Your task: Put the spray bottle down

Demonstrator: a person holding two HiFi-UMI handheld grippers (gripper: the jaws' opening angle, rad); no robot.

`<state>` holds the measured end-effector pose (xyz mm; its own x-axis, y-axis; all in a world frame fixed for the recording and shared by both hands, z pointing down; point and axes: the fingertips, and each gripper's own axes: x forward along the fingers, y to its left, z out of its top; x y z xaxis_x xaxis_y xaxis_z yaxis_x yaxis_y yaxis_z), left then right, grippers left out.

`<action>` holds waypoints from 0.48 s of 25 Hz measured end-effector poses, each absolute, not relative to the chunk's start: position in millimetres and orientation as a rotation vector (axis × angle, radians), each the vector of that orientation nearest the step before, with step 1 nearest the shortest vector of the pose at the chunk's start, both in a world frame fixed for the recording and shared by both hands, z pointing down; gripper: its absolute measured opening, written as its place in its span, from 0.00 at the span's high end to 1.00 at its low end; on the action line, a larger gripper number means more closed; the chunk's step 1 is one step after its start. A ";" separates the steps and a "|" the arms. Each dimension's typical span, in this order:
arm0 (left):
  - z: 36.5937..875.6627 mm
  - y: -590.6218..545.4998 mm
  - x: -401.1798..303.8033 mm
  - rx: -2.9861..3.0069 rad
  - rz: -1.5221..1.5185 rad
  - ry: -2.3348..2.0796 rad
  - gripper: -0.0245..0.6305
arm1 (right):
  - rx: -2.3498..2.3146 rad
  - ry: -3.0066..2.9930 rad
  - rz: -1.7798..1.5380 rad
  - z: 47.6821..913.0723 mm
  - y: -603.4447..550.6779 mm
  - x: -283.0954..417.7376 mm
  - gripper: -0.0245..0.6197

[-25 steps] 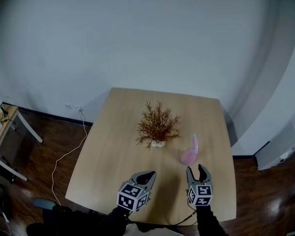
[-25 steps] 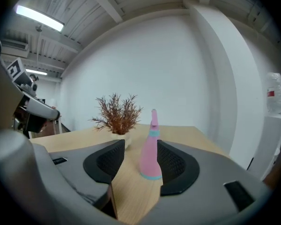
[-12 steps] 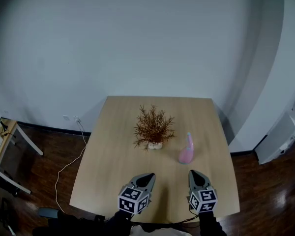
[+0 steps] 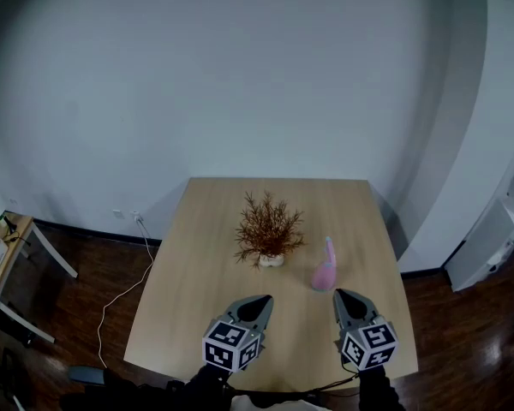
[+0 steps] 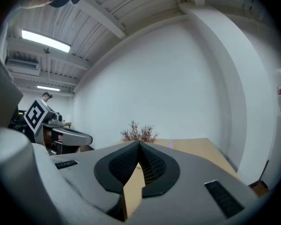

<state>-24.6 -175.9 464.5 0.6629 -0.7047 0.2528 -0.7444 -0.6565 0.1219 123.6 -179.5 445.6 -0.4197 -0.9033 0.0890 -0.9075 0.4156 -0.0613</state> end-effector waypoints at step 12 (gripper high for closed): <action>443.0 -164.4 -10.6 2.697 0.240 -1.145 0.94 | 1.546 -2.710 0.219 430.5 -170.3 106.1 0.96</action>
<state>-10.6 -164.4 443.0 0.6862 -0.6913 0.2264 -0.7240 -0.6791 0.1211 106.1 -170.3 430.5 -0.5114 -0.8555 0.0810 -0.8574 0.5017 -0.1146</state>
